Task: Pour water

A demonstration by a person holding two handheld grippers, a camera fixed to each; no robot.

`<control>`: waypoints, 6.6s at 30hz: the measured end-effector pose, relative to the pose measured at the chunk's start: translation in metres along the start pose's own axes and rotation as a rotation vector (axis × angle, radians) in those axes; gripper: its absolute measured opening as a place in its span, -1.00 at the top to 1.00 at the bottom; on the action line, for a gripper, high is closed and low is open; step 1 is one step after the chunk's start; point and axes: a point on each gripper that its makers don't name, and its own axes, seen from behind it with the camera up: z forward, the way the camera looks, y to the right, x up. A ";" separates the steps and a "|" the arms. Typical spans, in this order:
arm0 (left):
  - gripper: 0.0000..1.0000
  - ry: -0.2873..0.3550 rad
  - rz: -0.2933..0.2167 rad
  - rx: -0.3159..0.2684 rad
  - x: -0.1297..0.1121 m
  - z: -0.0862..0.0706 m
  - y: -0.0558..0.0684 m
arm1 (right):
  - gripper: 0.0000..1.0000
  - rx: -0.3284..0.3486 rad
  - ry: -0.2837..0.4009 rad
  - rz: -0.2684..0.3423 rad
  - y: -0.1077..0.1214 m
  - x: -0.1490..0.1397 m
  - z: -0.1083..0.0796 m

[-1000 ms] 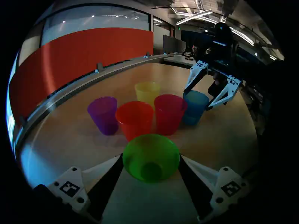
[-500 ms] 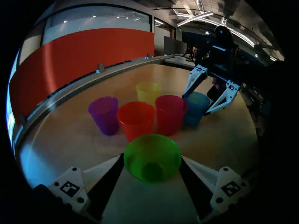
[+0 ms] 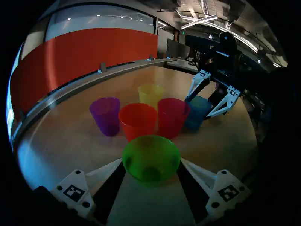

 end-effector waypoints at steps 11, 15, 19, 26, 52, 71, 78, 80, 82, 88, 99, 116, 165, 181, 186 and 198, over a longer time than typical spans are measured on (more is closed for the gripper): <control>-0.73 0.023 -0.003 0.003 0.011 -0.009 0.004 | -0.83 -0.010 0.019 0.003 -0.002 0.005 -0.008; -0.73 0.040 -0.003 0.012 0.019 -0.015 0.007 | -0.84 -0.025 0.048 0.016 0.000 0.017 -0.017; -0.73 0.064 0.004 0.019 0.030 -0.023 0.012 | -0.84 -0.046 0.079 0.029 0.004 0.030 -0.029; -0.73 0.120 0.031 0.055 0.056 -0.043 0.020 | -0.83 -0.084 0.136 0.042 0.008 0.054 -0.053; -0.73 0.342 0.034 0.130 0.135 -0.104 0.039 | -0.84 -0.169 0.327 0.066 0.008 0.121 -0.117; -0.73 0.447 -0.004 0.099 0.164 -0.110 0.051 | -0.83 -0.163 0.443 0.061 0.005 0.156 -0.139; -0.73 0.458 0.001 0.100 0.167 -0.109 0.053 | -0.83 -0.159 0.452 0.056 0.004 0.159 -0.138; -0.73 0.462 0.003 0.099 0.167 -0.109 0.053 | -0.83 -0.159 0.452 0.055 0.004 0.160 -0.137; -0.73 0.461 0.005 0.099 0.167 -0.108 0.054 | -0.83 -0.158 0.453 0.053 0.003 0.160 -0.137; -0.74 0.464 0.014 0.093 0.168 -0.106 0.056 | -0.83 -0.158 0.453 0.045 0.002 0.163 -0.137; -0.74 0.463 0.013 0.079 0.168 -0.102 0.058 | -0.83 -0.160 0.454 0.037 0.004 0.166 -0.135; -0.74 0.428 0.033 0.060 0.156 -0.084 0.069 | -0.83 -0.169 0.458 -0.055 0.006 0.186 -0.134; -0.73 0.468 0.017 0.052 0.165 -0.061 0.095 | -0.82 -0.258 0.395 -0.590 0.003 0.275 -0.125; -0.73 0.469 0.013 0.050 0.169 -0.055 0.098 | -0.83 -0.282 0.344 -0.741 0.003 0.289 -0.115; -0.74 0.476 0.014 0.046 0.172 -0.055 0.099 | -0.82 -0.286 0.339 -0.763 0.005 0.293 -0.112; -0.73 0.480 0.013 0.036 0.173 -0.051 0.100 | -0.82 -0.318 0.313 -0.854 0.008 0.304 -0.110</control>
